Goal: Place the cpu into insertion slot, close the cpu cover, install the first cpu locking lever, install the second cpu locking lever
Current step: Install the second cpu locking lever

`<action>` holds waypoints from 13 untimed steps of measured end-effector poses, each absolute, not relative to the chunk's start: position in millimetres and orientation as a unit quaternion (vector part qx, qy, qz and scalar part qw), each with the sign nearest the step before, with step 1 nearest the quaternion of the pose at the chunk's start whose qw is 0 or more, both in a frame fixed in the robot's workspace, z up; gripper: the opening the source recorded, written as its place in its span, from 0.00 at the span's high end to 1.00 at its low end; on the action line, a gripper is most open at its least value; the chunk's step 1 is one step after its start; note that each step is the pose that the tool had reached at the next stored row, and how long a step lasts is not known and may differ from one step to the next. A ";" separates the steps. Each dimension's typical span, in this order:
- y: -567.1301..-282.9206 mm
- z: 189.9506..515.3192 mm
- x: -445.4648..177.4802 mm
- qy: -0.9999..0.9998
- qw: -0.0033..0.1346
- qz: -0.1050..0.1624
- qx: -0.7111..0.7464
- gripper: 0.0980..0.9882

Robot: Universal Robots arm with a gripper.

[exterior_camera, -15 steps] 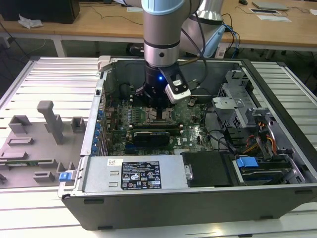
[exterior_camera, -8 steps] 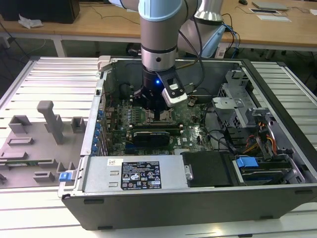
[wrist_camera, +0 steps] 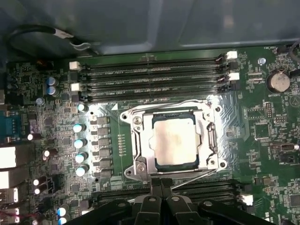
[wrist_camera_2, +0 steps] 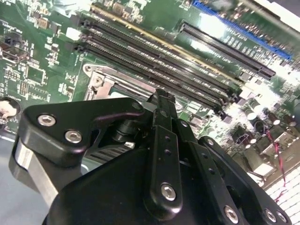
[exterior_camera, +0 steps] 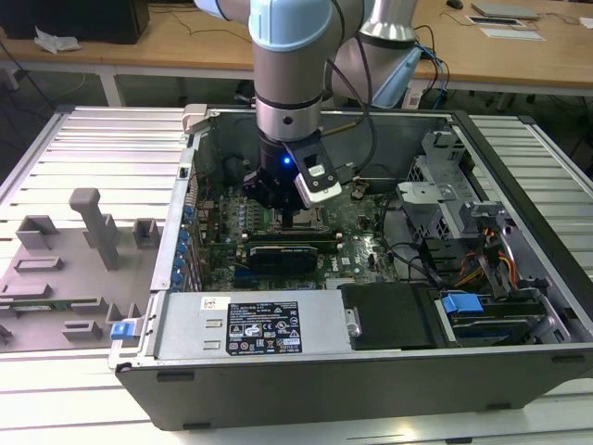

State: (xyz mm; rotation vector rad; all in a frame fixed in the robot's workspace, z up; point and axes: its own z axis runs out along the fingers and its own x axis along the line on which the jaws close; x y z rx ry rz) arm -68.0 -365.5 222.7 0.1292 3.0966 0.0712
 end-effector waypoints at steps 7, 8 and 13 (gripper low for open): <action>-374.4 219.0 -73.6 0.998 0.020 0.041 0.042 0.99; -377.5 218.2 -74.1 0.998 0.020 0.050 0.042 0.99; -385.0 216.2 -78.2 0.996 0.019 0.075 0.043 0.99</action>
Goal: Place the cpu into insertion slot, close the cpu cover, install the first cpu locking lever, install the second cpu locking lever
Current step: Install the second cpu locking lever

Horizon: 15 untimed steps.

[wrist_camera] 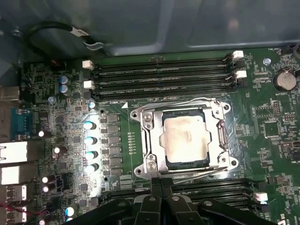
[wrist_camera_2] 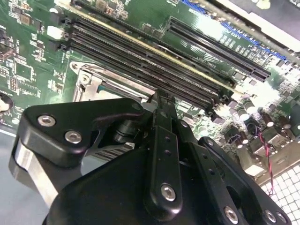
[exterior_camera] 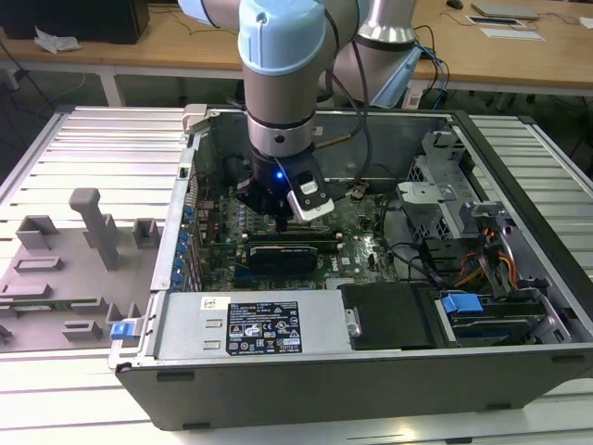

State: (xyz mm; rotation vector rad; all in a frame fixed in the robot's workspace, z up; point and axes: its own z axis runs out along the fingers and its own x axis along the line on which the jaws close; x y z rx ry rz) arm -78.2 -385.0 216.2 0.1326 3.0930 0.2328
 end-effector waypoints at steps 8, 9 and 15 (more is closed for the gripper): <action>-404.3 213.6 -83.2 0.990 0.016 0.137 0.044 0.99; -405.8 213.2 -83.6 0.989 0.016 0.142 0.044 0.99; -407.2 204.5 -85.8 0.987 0.015 0.155 0.044 0.99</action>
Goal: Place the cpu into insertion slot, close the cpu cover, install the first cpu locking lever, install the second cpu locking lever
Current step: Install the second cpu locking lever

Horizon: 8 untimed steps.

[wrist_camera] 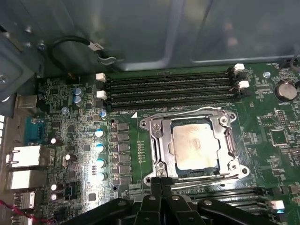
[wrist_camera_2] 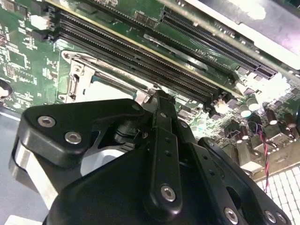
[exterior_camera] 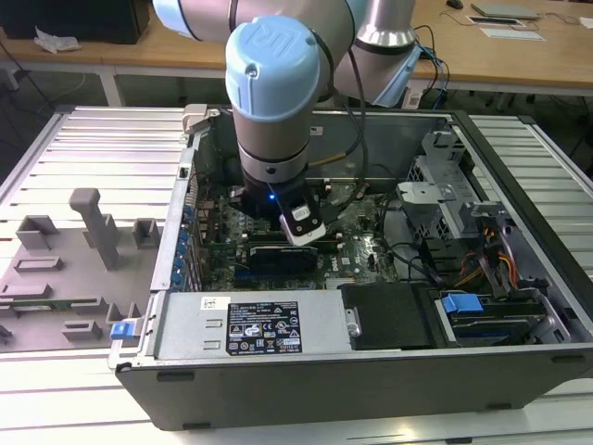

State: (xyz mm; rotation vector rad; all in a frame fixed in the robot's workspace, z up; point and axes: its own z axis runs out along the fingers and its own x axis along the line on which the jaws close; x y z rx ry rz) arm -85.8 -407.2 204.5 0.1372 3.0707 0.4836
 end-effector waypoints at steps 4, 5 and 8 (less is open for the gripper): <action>-407.0 198.7 -87.2 0.987 0.015 0.155 0.044 0.99; -406.8 198.4 -87.3 0.987 0.015 0.156 0.044 0.99; -405.0 198.3 -87.8 0.987 0.015 0.156 0.044 0.99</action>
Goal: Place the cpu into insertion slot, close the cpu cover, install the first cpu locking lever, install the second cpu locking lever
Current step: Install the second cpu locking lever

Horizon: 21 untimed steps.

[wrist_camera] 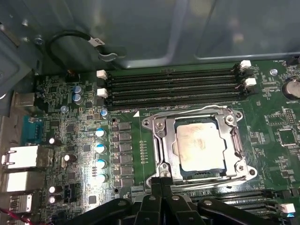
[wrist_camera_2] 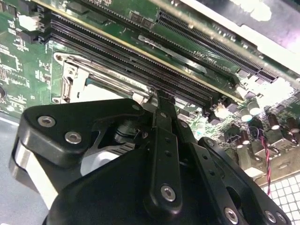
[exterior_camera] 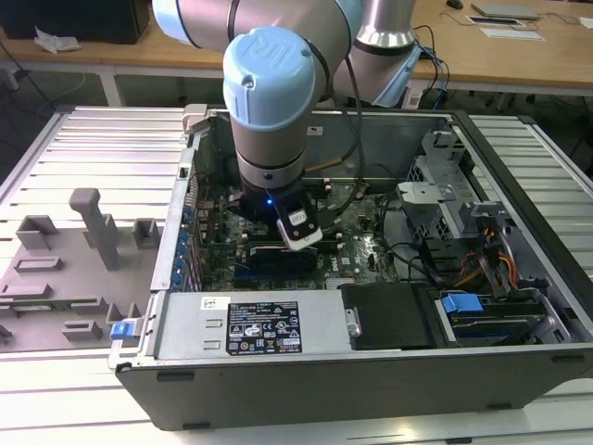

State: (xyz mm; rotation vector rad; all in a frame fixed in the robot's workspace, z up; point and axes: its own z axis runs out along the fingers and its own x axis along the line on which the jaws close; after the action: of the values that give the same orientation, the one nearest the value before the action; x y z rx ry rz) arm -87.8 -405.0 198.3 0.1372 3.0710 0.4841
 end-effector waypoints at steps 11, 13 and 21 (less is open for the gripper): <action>-399.6 196.8 -91.0 0.987 0.015 0.154 0.044 0.99; -399.1 195.3 -91.4 0.987 0.015 0.154 0.044 0.99; -398.9 195.0 -91.6 0.987 0.015 0.153 0.044 0.99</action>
State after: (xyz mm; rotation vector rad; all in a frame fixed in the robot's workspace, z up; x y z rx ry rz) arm -91.6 -398.9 195.0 0.1370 3.0716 0.4772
